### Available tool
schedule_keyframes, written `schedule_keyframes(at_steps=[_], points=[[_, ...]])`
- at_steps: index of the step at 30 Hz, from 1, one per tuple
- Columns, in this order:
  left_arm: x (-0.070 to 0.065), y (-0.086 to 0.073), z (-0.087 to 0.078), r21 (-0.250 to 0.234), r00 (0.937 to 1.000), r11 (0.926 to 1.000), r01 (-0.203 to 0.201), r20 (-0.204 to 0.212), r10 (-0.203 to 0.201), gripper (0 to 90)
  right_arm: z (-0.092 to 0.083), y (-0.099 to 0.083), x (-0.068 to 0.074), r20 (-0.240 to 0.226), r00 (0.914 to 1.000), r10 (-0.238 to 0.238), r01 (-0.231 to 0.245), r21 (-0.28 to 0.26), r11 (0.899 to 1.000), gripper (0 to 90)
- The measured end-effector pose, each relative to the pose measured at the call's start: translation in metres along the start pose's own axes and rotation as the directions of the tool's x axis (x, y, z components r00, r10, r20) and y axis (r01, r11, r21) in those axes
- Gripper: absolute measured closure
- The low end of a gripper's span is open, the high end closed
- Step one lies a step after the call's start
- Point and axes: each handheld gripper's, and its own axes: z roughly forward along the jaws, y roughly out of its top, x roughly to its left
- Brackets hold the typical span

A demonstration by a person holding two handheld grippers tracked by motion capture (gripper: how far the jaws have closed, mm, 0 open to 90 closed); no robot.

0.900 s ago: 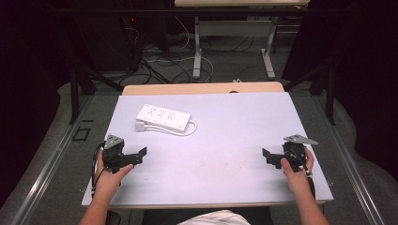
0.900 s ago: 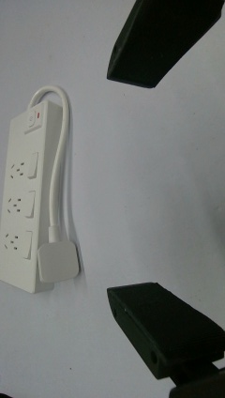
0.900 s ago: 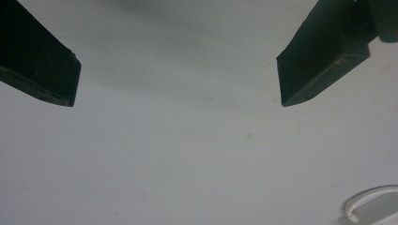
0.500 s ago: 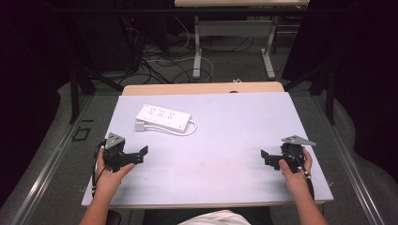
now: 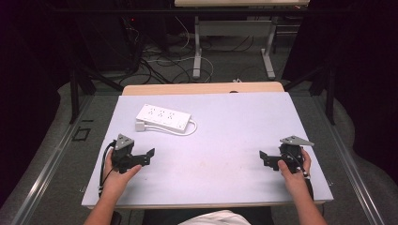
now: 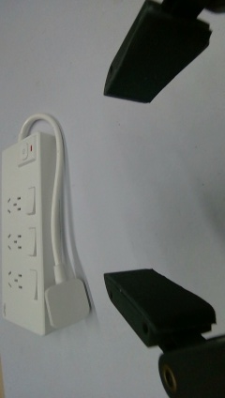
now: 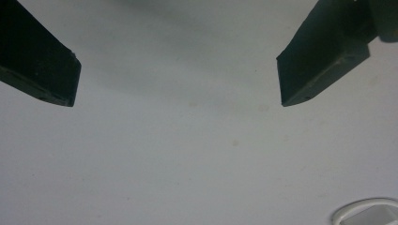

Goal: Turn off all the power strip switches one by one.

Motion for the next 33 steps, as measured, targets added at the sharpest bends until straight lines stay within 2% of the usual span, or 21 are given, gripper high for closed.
schedule_keyframes(at_steps=[6, 9, 12, 15, 19, 20, 22, 27, 33], points=[[-0.01, 0.002, 0.002, 0.013, 0.9984, 0.9985, -0.053, 0.018, 0.053, 22.9, 0.001, -0.001, 0.001, -0.008, 1.0, -0.001, 0.002, 0.012, 1.0, 0.0], [-0.014, 0.001, 0.003, 0.007, 0.9979, 0.9984, -0.057, 0.03, 0.057, 33.1, 0.002, -0.001, 0.001, -0.009, 0.9999, -0.012, 0.012, 0.012, 1.0, 0.0], [-0.016, 0.002, 0.005, 0.022, 0.9963, 0.997, -0.073, 0.045, 0.072, 35.2, 0.002, -0.002, 0.002, -0.011, 0.9999, -0.008, 0.008, 0.015, 1.0, 0.0], [-0.017, 0.003, 0.006, 0.038, 0.9962, 0.9971, -0.066, 0.059, 0.064, 38.5, 0.002, -0.002, 0.002, -0.015, 0.9999, -0.007, 0.008, 0.021, 1.0, 0.0], [-0.018, 0.005, 0.008, 0.028, 0.9959, 0.9972, -0.07, 0.06, 0.068, 38.5, 0.003, -0.003, 0.001, -0.014, 0.9999, -0.007, 0.007, 0.023, 1.0, 0.0], [-0.018, 0.008, 0.01, 0.028, 0.9941, 0.9977, -0.062, 0.09, 0.06, 38.7, 0.003, -0.003, 0.001, -0.015, 0.9999, -0.003, 0.003, 0.022, 1.0, 0.0], [-0.018, 0.009, 0.011, 0.026, 0.9938, 0.9976, -0.064, 0.092, 0.062, 39.6, 0.003, -0.003, 0.001, -0.015, 0.9999, -0.002, 0.002, 0.022, 1.0, 0.0], [-0.025, 0.019, 0.017, 0.054, 0.992, 0.995, -0.084, 0.099, 0.079, 41.3, 0.003, -0.004, 0.003, -0.012, 0.9999, 0.005, -0.005, 0.026, 1.0, 0.0], [-0.034, 0.032, 0.025, 0.081, 0.9905, 0.9942, -0.071, 0.124, 0.061, 47.1, 0.003, -0.005, 0.003, -0.012, 0.9999, 0.004, -0.003, 0.029, 1.0, 0.0]])
